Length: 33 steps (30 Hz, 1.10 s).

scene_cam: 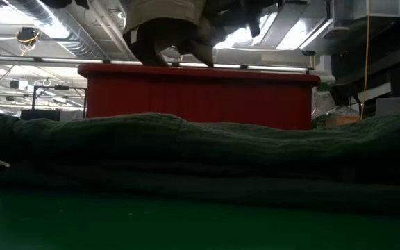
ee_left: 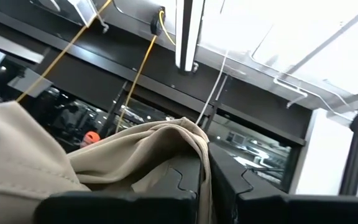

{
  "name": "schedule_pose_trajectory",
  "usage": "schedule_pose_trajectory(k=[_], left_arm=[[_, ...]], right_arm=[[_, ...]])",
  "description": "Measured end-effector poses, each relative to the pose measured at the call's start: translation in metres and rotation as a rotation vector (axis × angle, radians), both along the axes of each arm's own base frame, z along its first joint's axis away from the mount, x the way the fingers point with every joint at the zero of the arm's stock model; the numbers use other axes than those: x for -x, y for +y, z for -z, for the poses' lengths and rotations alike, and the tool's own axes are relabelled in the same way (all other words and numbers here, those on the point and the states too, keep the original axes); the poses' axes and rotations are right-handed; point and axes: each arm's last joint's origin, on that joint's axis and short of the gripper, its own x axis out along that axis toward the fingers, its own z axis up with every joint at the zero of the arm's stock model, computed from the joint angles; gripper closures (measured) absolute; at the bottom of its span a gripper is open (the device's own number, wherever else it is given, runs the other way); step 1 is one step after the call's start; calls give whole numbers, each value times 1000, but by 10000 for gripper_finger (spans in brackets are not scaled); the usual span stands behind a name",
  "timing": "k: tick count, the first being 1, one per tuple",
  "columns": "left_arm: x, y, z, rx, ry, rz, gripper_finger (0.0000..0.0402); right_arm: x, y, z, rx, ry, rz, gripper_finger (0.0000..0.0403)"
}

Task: Fold laundry
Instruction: Fold the grey shorts

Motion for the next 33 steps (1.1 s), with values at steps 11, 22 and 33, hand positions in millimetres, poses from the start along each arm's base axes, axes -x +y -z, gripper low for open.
schedule_pose_trajectory(k=[11,22,33], left_arm=[[-7,-13,0,0,-1,62,388],[-10,-19,0,-31,5,68,387],[-11,-21,1,-93,34,100,386]], right_arm=[[0,-4,0,-92,-13,-111,233],[-20,-2,21,-195,14,-209,233],[-34,-2,24,-184,-78,-253,251]])
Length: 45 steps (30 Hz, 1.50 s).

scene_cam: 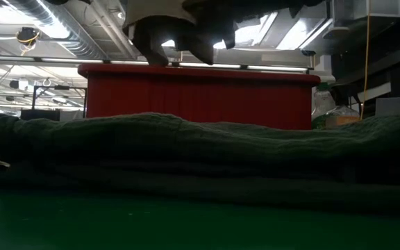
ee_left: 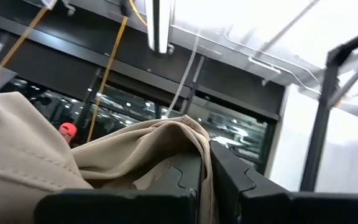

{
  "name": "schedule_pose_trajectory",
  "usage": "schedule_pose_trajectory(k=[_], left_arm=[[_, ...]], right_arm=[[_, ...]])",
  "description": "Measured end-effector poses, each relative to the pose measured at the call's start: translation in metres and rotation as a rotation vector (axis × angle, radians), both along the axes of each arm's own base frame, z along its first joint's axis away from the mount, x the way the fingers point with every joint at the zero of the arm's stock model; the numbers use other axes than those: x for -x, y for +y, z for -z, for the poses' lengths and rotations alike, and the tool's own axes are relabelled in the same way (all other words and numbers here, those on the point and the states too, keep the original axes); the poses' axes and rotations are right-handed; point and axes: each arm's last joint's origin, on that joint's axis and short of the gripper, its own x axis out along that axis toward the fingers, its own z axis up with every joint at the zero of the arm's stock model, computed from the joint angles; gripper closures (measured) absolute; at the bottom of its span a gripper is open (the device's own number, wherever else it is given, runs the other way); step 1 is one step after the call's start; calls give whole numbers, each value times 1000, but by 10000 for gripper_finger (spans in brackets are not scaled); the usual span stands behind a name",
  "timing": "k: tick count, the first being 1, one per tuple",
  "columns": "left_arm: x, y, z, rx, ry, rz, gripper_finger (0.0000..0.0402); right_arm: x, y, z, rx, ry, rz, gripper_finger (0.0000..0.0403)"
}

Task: Fold laundry
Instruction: Fold the grey shorts

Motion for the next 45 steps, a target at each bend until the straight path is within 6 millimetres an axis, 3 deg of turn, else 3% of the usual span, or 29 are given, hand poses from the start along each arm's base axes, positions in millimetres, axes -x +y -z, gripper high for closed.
schedule_pose_trajectory(k=[7,13,17,26,35,45], left_arm=[[-1,-5,1,-93,50,154,386],[-2,-12,3,-182,94,310,386],[-5,-22,6,-228,136,424,386],[-27,-58,36,-287,376,542,357],[-45,-83,76,-237,688,487,277],[-74,-101,114,-213,841,560,220]], right_arm=[[10,7,-11,-10,-9,-67,386],[38,24,-31,-68,44,-126,366],[60,37,-45,-70,59,-162,390],[98,63,-63,-265,127,-215,384],[135,94,-52,-418,433,-310,382],[164,131,-31,-433,753,-299,387]])
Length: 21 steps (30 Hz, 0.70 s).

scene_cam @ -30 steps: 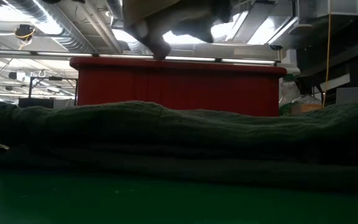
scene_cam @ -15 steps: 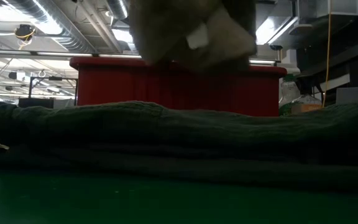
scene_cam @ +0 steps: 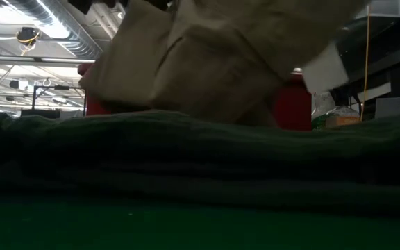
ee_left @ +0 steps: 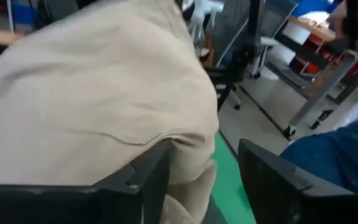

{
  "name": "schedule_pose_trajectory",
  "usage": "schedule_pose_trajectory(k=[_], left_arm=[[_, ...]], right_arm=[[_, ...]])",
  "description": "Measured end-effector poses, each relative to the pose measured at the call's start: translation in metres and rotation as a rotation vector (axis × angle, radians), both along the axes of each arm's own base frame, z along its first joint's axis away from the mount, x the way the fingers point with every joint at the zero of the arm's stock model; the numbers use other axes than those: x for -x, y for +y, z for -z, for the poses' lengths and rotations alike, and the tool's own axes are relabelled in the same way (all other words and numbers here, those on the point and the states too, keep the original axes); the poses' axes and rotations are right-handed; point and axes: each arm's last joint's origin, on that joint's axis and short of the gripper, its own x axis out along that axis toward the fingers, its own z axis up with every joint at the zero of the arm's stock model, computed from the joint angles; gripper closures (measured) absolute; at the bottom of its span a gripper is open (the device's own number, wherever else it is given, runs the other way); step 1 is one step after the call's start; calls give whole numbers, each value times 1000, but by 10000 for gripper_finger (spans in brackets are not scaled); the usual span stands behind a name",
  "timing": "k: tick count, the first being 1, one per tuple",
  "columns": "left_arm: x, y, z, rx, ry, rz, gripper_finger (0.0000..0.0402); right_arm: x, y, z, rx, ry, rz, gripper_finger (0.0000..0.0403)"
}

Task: Fold laundry
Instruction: Fold the grey shorts

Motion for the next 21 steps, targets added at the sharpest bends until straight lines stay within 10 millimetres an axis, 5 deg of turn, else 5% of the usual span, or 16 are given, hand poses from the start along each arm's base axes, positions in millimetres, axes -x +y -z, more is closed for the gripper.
schedule_pose_trajectory(k=[10,16,21], left_arm=[[-22,-15,39,-4,145,48,182],[-24,-19,43,-36,139,75,191],[-27,-21,39,-148,54,2,202]], right_arm=[[32,2,20,70,428,120,381],[49,-10,28,178,645,276,380],[51,-13,29,242,643,316,380]])
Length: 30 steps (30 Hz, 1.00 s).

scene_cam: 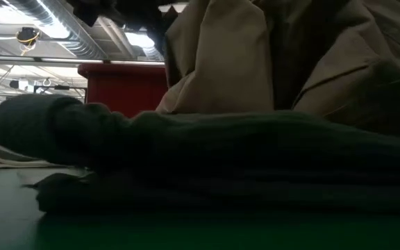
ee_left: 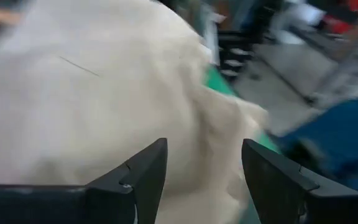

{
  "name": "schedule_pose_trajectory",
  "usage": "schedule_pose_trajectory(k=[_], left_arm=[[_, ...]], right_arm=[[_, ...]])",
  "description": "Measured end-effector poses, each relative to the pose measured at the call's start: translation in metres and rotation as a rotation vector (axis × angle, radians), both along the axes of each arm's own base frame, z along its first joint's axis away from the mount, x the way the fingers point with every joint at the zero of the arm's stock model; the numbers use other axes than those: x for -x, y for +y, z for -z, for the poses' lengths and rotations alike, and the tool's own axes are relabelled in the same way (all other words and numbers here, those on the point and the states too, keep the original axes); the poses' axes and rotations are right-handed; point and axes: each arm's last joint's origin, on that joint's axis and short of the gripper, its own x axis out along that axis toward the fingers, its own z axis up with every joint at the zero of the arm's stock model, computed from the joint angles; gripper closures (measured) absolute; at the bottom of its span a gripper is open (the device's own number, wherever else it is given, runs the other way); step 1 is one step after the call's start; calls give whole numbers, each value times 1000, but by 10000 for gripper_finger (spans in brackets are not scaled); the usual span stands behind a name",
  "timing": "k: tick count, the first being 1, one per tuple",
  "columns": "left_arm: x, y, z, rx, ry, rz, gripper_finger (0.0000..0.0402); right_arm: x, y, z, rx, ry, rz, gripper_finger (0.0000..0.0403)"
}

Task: Fold laundry
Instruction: Fold the grey shorts

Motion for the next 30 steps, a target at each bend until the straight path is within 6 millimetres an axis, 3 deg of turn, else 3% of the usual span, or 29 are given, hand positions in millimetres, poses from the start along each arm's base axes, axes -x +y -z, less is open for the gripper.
schedule_pose_trajectory(k=[5,16,22,30], left_arm=[[-1,0,1,-124,-23,-134,206],[12,-25,16,-202,134,25,206],[16,-34,25,-350,182,1,206],[25,-48,32,-392,244,74,206]], right_arm=[[-3,1,-1,3,-37,4,380],[-4,1,-1,-1,-47,4,379],[-4,2,-1,3,-59,2,379],[-9,4,-2,-22,-104,-1,379]])
